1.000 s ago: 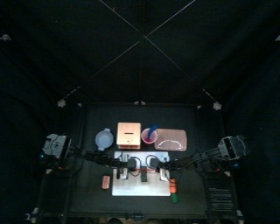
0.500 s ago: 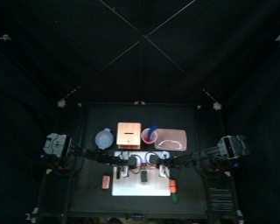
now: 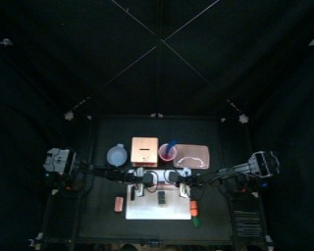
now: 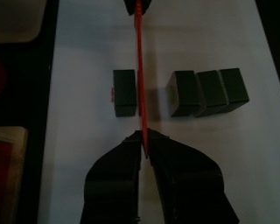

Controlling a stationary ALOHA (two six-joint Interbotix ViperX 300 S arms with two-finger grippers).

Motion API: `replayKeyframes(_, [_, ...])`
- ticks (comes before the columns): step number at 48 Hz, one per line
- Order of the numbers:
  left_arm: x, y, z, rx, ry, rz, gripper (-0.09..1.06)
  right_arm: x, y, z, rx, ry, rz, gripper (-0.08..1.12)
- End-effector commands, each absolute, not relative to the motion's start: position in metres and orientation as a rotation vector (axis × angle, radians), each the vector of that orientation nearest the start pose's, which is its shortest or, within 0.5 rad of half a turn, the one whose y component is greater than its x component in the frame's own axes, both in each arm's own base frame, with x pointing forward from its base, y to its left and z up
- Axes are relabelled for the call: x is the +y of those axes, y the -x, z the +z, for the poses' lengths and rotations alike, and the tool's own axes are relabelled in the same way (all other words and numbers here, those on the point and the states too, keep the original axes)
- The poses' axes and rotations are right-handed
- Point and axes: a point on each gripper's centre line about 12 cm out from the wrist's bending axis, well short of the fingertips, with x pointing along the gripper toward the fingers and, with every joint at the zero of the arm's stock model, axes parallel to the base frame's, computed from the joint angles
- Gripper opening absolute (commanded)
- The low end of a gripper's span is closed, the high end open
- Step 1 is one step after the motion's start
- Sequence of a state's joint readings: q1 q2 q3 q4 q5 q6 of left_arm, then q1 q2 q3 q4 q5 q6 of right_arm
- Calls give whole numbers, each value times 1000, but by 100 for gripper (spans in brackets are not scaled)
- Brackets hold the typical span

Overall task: Place sushi on board then cut the sushi with the knife then place the pieces on the plate
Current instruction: Grasp knife edge with left hand

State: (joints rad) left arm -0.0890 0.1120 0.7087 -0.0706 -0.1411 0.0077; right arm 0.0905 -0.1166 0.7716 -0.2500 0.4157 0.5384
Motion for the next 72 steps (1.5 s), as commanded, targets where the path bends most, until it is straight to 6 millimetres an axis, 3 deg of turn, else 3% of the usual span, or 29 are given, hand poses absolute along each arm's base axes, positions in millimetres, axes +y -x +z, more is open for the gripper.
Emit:
replayKeyframes(1, [-40, -391, 152, 612, 20, -76, 53, 18, -325, 173, 963, -199, -162, 40])
replayKeyframes(10, [-54, -384, 164, 591, 9, -114, 53, 33, -323, 187, 929, -208, -119, 40])
replayKeyframes(22, [-80, -375, 160, 607, 4, -174, 53, 48, -320, 187, 936, -228, -82, 40])
replayKeyframes(53, [-86, -378, 135, 675, 42, -161, 53, 59, -321, 173, 986, -250, -72, 40])
replayKeyframes(72, [-86, -380, 132, 679, 42, -159, 53, 58, -322, 170, 994, -245, -76, 40])
